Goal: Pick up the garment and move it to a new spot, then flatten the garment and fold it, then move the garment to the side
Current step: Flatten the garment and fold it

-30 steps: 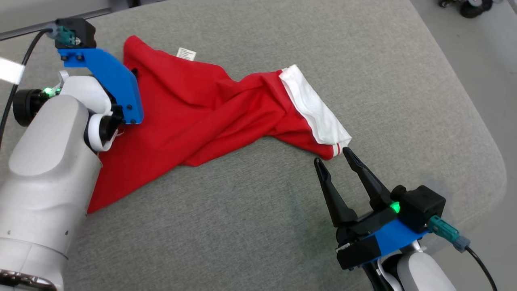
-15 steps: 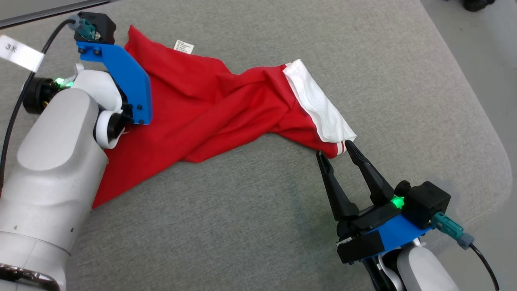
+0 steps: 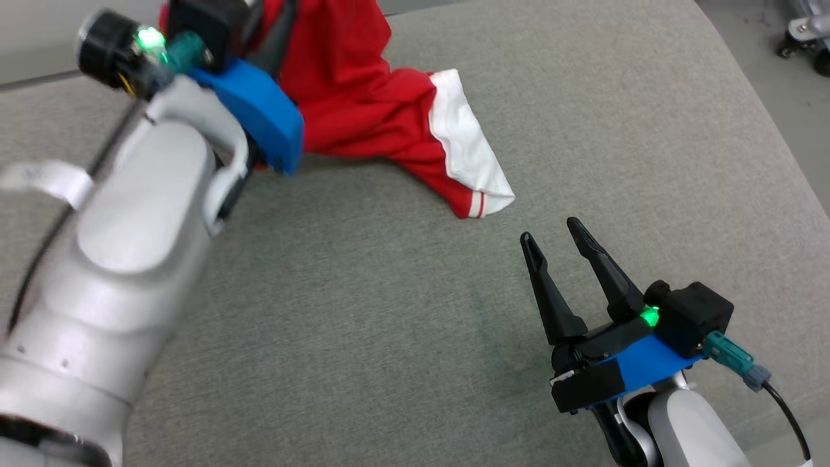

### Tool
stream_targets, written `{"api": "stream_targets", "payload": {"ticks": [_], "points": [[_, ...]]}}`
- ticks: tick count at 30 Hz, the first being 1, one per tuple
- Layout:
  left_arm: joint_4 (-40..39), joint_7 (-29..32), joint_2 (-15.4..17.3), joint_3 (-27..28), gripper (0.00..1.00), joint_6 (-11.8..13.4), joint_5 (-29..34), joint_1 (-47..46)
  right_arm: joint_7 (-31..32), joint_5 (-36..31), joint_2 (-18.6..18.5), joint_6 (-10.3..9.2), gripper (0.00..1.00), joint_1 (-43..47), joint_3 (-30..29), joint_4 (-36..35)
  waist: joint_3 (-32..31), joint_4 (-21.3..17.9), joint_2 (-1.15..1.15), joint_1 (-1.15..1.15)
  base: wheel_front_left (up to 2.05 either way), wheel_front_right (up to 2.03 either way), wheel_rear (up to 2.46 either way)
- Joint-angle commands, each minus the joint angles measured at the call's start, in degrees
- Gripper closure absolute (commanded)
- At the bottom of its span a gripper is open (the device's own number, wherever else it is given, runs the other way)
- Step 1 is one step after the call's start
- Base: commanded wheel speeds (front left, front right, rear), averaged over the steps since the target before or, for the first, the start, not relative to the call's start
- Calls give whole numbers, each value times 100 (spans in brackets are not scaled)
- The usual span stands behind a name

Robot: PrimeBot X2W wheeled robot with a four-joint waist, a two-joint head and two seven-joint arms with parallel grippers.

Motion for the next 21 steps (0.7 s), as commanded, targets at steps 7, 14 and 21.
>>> {"api": "stream_targets", "payload": {"ticks": [7, 14, 21], "points": [[-270, -685, 159, -557, 100, -80, 61, 1300, 175, -110, -8, 3, 0, 235, -196, -59, -381, 367, 0, 1, 0, 0, 0], [-865, -851, 436, -919, 94, -101, 58, 2481, 327, -133, -9, 3, 0, 419, -306, -173, -734, 671, 0, 1, 0, 0, 0], [-1388, -577, 701, -1046, 0, 53, -217, 3398, 447, -144, -8, 3, 0, 601, -387, -259, -992, 860, 0, 1, 0, 0, 0]]}}
